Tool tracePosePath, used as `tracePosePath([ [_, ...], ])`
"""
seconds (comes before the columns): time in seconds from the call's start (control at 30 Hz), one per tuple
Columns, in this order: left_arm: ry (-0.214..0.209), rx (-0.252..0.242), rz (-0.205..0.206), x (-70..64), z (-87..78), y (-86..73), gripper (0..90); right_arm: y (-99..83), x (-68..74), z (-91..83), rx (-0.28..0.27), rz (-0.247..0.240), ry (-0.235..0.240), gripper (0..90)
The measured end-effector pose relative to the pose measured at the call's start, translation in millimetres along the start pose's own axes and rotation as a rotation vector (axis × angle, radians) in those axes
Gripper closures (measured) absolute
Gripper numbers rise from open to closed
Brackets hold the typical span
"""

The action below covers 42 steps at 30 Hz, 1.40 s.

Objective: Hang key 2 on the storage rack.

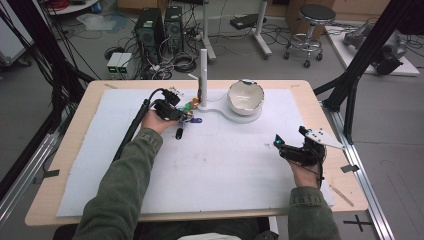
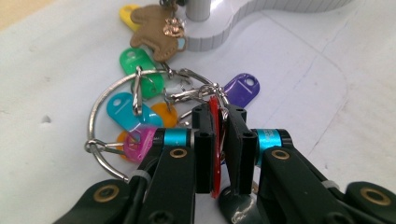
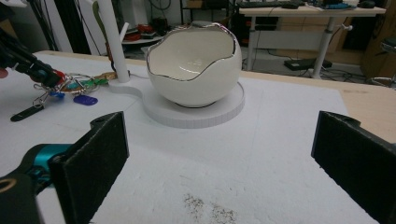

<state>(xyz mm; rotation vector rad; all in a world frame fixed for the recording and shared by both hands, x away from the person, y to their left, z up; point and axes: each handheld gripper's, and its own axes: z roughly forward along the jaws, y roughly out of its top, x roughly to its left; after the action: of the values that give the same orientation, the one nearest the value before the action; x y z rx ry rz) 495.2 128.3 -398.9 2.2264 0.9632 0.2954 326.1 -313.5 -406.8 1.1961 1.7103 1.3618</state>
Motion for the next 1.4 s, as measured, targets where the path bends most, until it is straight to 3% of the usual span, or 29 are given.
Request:
tracePosePath([
  [0.07,-0.014,-0.022,-0.016,0.4,-5.7,1.4,84.0,0.0,0.0,-0.1,0.0,0.0,0.0,3.0],
  [0.5,-0.022,-0.105,0.001,-0.9,-45.0,12.7,84.1,0.2,0.4,1.0,-0.002,-0.004,-0.001,3.0],
  [0.73,-0.041,-0.161,-0.024,1.0,-65.7,17.5,84.1,0.4,0.6,0.9,-0.003,-0.008,0.002,3.0],
  [0.93,-0.065,-0.19,-0.049,-0.7,-77.3,23.6,84.1,0.3,0.7,1.3,-0.003,-0.006,0.004,3.0],
  [1.4,-0.067,-0.246,-0.061,-6.2,-100.0,37.2,84.0,0.4,0.6,1.0,-0.003,-0.006,0.002,3.1],
])
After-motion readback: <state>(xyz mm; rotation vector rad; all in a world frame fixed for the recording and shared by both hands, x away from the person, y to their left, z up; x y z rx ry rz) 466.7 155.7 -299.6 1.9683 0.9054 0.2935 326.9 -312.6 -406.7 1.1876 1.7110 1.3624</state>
